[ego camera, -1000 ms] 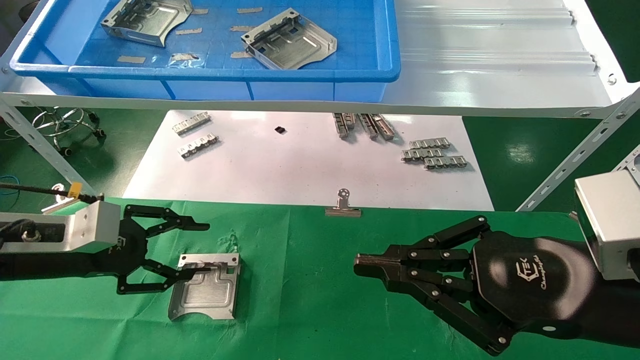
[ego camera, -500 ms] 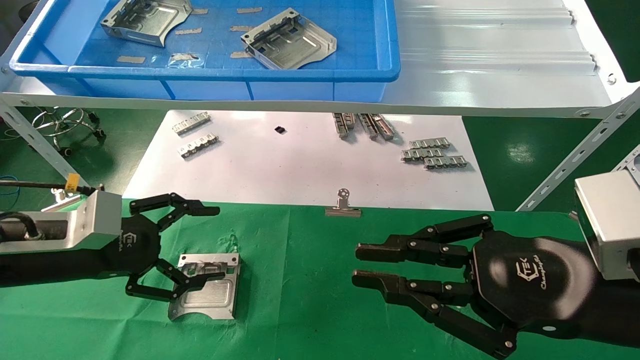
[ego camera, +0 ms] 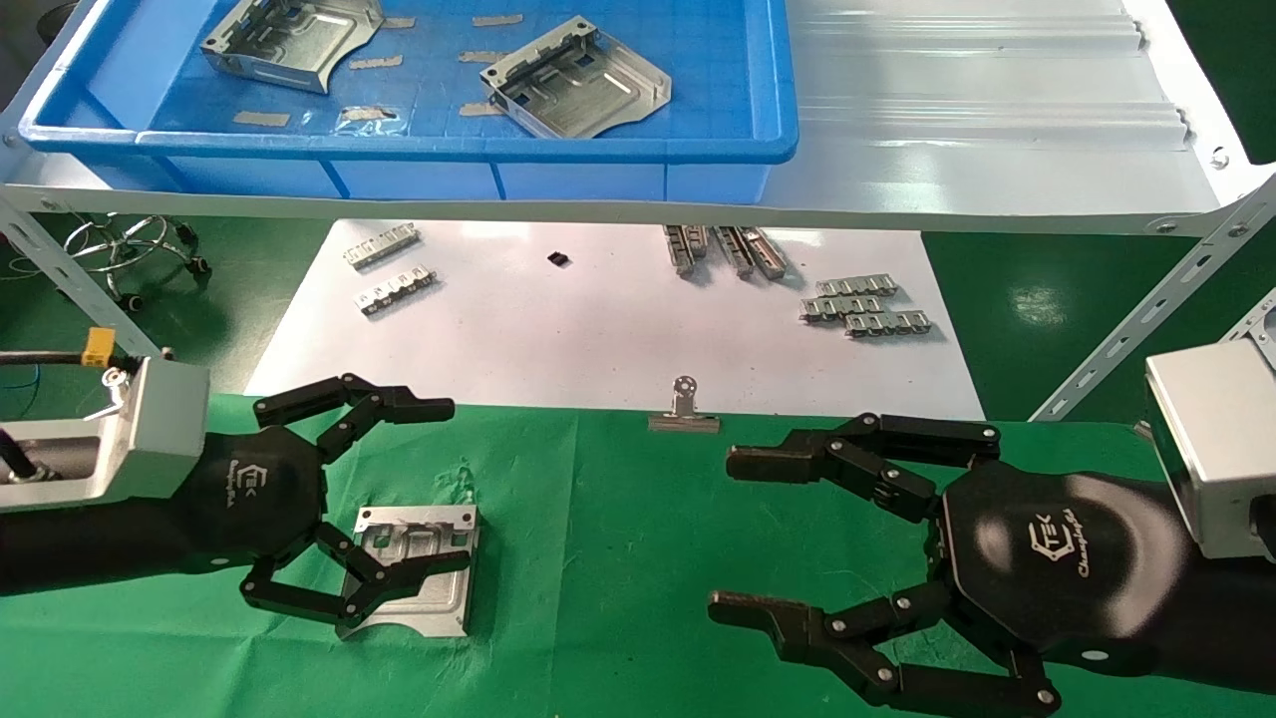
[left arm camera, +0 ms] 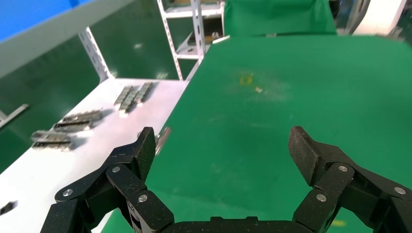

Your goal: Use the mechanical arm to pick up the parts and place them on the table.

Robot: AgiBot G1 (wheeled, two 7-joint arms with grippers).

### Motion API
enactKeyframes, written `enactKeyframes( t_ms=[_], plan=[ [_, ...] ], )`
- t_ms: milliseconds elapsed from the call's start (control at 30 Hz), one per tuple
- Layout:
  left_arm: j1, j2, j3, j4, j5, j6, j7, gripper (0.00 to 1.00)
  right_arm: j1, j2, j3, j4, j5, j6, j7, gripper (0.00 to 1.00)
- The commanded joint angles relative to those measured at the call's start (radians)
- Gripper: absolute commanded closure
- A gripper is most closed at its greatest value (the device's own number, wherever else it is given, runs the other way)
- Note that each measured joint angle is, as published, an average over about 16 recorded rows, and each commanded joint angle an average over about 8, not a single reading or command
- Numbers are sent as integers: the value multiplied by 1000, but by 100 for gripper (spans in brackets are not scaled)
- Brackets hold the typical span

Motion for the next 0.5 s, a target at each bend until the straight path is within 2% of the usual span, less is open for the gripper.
enactKeyframes(
  t_ms=[33,500],
  plan=[
    [19,-6,-21,-30,-10,-1,-27,0,0,0,0,0,0,0,0,0],
    [148,-46,-163,-239,-78,-11,-216,0,0,0,0,0,0,0,0,0]
  ],
)
